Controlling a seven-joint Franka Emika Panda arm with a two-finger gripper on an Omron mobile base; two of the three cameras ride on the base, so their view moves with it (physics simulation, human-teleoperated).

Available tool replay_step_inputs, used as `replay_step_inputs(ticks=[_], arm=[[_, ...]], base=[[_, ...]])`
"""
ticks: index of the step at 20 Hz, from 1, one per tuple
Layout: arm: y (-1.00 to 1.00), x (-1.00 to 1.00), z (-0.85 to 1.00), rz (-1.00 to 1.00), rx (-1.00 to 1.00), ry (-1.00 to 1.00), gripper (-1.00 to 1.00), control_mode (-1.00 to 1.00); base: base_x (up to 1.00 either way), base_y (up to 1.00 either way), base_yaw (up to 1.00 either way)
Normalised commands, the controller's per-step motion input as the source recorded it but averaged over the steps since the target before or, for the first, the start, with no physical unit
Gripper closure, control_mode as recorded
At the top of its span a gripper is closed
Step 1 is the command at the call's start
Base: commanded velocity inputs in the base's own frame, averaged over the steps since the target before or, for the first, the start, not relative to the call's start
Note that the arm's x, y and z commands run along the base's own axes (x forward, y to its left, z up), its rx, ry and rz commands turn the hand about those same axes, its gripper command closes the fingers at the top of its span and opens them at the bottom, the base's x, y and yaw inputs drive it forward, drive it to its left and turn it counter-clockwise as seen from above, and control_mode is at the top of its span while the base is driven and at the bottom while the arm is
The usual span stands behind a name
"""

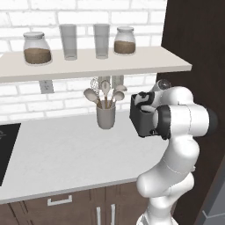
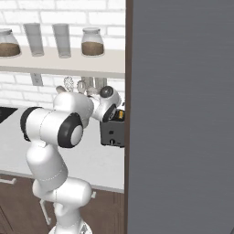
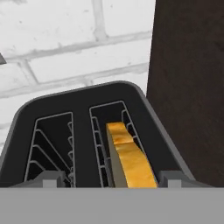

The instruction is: Start the toaster. Once the lever pops up, take the bread to the plate on the dining counter.

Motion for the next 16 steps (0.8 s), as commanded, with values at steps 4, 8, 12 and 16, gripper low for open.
replay_step_inputs(ticks=[4,8,12,16], arm=[[0.01,0.0,-0.04,0.0,0.0,0.0,1.0,-1.0],[0.12,0.0,-0.05,0.01,0.0,0.0,1.0,-1.0],[0.11,0.0,-0.01,0.01,0.0,0.0,1.0,-1.0],[0.03,0.0,0.0,0.01,0.0,-0.03,1.0,-1.0]], base=[[0.0,0.0,0.0],[0.0,0.0,0.0],[0.0,0.0,0.0],[0.0,0.0,0.0]])
